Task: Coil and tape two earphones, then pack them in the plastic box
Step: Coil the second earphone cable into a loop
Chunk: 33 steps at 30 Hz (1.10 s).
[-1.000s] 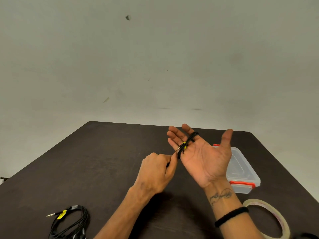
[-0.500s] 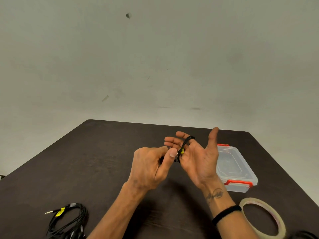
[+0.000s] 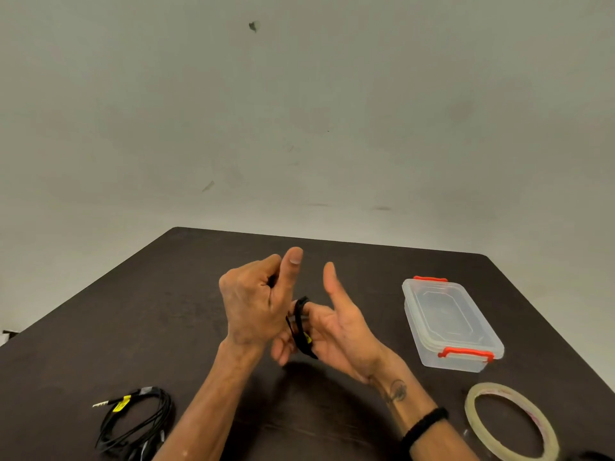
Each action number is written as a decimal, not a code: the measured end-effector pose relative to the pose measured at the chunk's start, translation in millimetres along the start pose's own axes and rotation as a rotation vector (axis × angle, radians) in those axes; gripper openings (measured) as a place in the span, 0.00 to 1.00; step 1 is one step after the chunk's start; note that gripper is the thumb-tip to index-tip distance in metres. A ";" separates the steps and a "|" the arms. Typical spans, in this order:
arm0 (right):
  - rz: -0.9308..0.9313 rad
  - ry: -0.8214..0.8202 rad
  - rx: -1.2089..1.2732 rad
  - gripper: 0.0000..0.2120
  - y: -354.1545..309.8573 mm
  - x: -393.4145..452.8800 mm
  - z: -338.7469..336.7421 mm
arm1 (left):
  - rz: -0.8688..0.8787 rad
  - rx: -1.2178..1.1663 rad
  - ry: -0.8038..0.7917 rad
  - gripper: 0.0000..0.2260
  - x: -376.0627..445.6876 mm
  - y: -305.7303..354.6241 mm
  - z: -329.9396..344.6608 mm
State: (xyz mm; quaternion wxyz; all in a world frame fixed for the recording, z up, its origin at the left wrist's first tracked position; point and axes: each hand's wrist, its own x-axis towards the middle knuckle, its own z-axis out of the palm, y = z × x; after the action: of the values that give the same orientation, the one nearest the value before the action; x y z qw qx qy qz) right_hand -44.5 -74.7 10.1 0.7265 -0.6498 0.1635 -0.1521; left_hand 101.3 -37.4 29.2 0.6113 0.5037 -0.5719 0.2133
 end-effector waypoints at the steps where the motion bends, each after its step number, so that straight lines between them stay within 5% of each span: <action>1: 0.041 -0.019 -0.006 0.56 -1.5 -1.4 2.8 | -0.015 0.012 0.006 0.31 0.5 -2.8 -0.8; 10: 0.221 -0.250 0.039 0.48 -12.5 -11.7 4.9 | -0.154 -0.050 -0.018 0.28 -0.6 -9.0 -1.2; 15: 0.162 -0.310 0.209 0.39 -20.2 -15.9 2.1 | -0.404 -0.183 -0.124 0.39 -9.8 -13.3 9.8; 22: 0.067 -0.211 0.417 0.27 -18.2 -17.6 -16.9 | -0.615 -0.501 -0.401 0.37 -23.0 -4.3 27.6; 33: -0.126 -0.088 0.699 0.27 -17.1 -27.1 -46.0 | -0.904 -0.903 -0.646 0.26 -29.6 5.9 39.7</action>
State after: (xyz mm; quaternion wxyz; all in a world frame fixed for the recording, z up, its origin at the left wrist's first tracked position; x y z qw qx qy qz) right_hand -89.0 -105.9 23.5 0.9004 -0.3769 0.0297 -0.2154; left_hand 69.6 -59.9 -2.0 0.5886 0.4271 -0.4923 -0.4783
